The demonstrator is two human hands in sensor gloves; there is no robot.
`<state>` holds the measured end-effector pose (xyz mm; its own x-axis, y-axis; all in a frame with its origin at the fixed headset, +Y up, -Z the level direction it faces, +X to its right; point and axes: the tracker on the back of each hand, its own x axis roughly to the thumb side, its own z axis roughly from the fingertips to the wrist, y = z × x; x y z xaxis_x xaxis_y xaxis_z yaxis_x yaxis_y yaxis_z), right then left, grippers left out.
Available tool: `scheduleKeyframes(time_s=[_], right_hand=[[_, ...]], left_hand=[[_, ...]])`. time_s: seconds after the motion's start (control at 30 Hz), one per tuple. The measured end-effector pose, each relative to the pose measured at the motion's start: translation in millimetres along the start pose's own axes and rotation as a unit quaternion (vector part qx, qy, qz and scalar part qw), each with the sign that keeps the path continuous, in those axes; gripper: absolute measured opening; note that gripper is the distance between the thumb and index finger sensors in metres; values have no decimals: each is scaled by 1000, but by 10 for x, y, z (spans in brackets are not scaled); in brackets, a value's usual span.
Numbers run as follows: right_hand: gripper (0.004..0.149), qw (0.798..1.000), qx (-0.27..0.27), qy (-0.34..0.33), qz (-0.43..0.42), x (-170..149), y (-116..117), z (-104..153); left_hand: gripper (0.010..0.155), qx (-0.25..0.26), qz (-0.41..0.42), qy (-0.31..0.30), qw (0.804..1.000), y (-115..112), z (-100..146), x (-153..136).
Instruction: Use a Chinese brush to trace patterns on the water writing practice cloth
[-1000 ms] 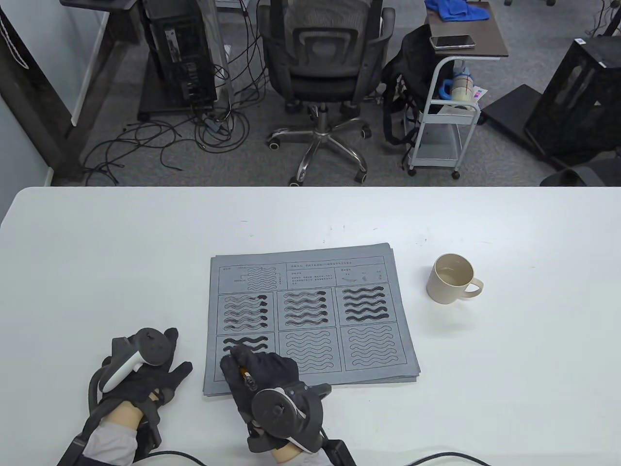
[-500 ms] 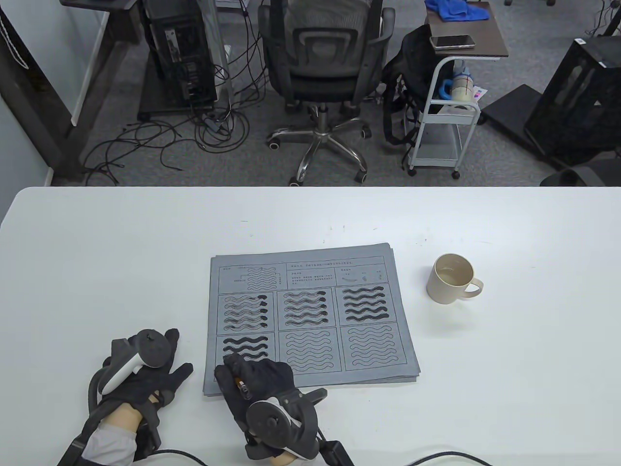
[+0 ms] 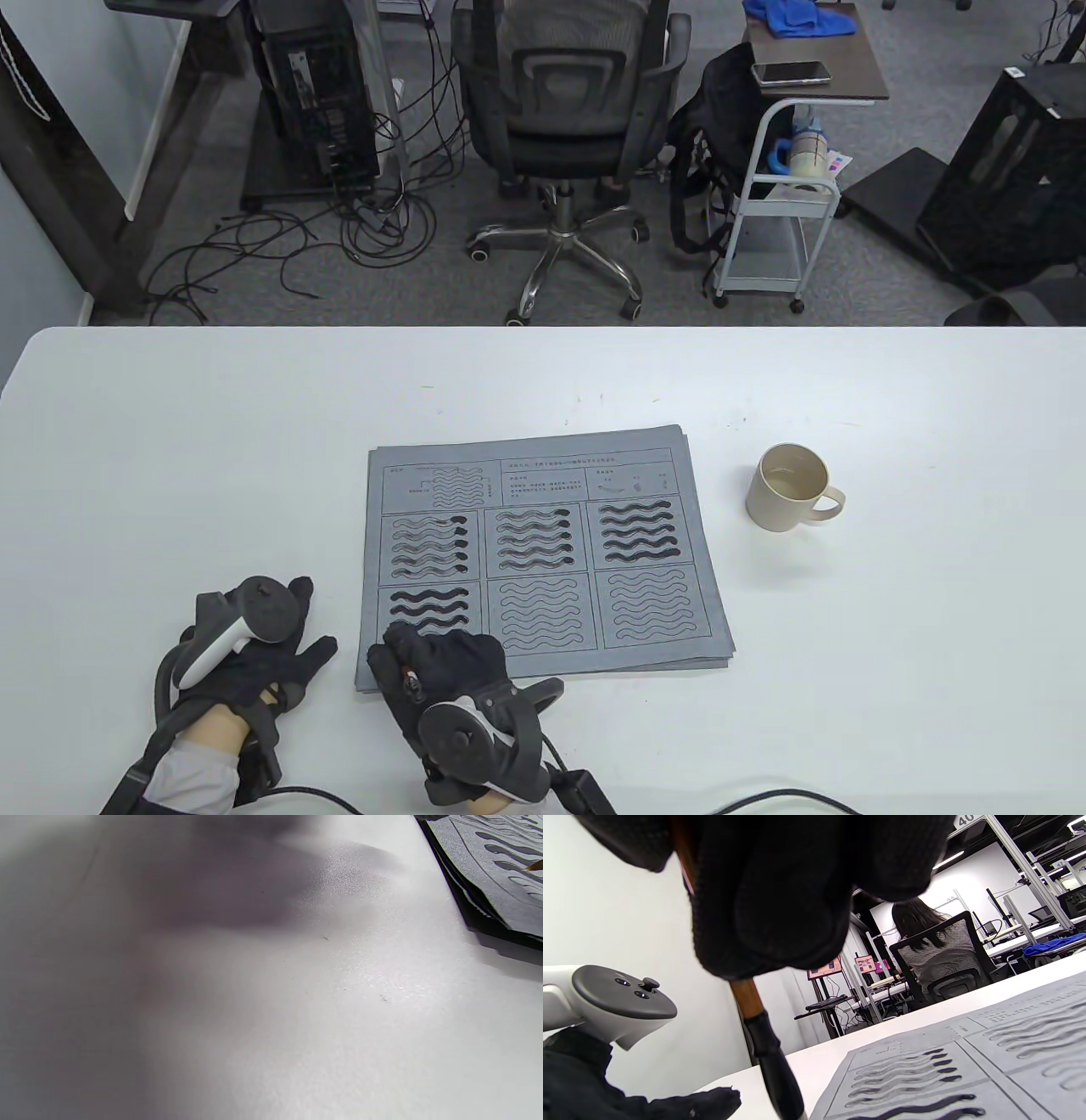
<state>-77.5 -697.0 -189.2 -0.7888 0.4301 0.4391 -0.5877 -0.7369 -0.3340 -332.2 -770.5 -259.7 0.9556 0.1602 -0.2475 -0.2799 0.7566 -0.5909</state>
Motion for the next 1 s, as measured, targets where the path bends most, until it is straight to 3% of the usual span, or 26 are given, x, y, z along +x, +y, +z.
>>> scheduleKeyframes(time_s=[1.0], right_hand=[[41,1000,15,3,5,16,21,-10]], left_hand=[[79,-4,0,2,1000,11,18,6]])
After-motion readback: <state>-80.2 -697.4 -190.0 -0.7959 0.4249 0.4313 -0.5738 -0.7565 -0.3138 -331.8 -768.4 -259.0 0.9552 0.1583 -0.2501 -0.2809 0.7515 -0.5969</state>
